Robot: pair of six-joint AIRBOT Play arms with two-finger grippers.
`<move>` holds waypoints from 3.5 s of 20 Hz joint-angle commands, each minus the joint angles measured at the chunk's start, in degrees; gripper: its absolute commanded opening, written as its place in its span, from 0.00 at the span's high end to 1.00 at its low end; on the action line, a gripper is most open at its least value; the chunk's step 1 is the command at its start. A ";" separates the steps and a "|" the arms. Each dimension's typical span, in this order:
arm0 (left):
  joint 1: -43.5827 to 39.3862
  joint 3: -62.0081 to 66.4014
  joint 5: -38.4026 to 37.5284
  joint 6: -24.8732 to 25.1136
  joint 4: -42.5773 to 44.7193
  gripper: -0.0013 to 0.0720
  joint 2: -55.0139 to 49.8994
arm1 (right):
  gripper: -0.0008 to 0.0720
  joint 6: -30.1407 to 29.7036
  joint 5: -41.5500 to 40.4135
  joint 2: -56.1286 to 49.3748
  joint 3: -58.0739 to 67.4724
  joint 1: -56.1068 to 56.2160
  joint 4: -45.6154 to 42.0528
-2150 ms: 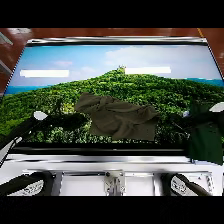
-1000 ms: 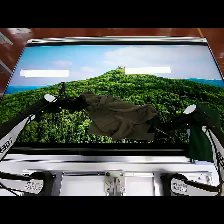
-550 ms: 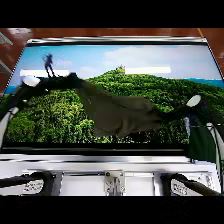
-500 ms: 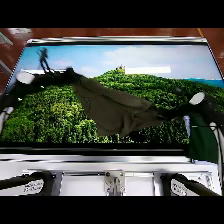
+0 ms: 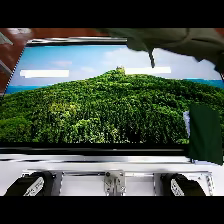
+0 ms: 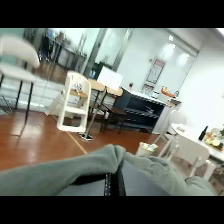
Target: Fold the shirts.
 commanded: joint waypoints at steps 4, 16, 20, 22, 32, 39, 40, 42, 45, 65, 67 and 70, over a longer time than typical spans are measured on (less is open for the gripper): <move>5.49 0.70 -29.66 -10.10 18.97 0.93 8.57 | 0.90 0.13 18.56 1.60 2.08 0.00 -2.93; 5.38 -52.19 -17.57 -9.22 17.57 0.93 8.41 | 0.90 0.07 6.19 -12.85 -29.42 5.49 9.99; 5.38 -60.89 -0.02 -9.27 16.70 0.93 4.98 | 0.90 0.39 -4.61 -23.02 -29.57 8.96 8.55; 5.35 -60.87 6.97 -9.20 13.31 0.93 1.07 | 0.90 2.40 -11.30 -26.38 -29.51 8.94 8.52; 8.11 -55.56 14.91 -9.64 8.35 0.19 -12.22 | 0.90 6.16 -20.72 -29.07 -29.53 8.96 19.04; 21.14 -48.15 -29.81 -5.79 12.66 0.20 -11.37 | 0.90 5.51 -17.00 -29.07 -29.53 8.96 19.04; 18.64 -52.35 -29.83 -6.38 13.49 0.20 -10.43 | 0.90 5.51 -16.31 -29.07 -29.53 8.96 19.04; 11.93 -62.16 -23.08 -8.37 11.89 0.19 -9.22 | 0.90 5.51 -14.60 -29.07 -29.53 8.98 19.04; -2.14 -74.95 -4.61 -8.81 -0.11 0.19 -9.81 | 0.90 5.51 -12.74 -29.07 -29.53 8.98 19.02; -24.48 -71.49 23.34 -5.49 -17.68 0.93 -25.88 | 0.90 5.68 -9.31 -29.05 -29.53 8.96 19.17; -24.61 -68.48 22.77 4.63 -13.18 0.93 -21.07 | 0.90 5.51 -10.19 -28.50 -29.51 8.96 18.45; -20.74 -59.71 18.58 -1.81 3.76 0.93 -9.01 | 0.90 4.00 -10.91 -24.09 -26.97 8.96 12.98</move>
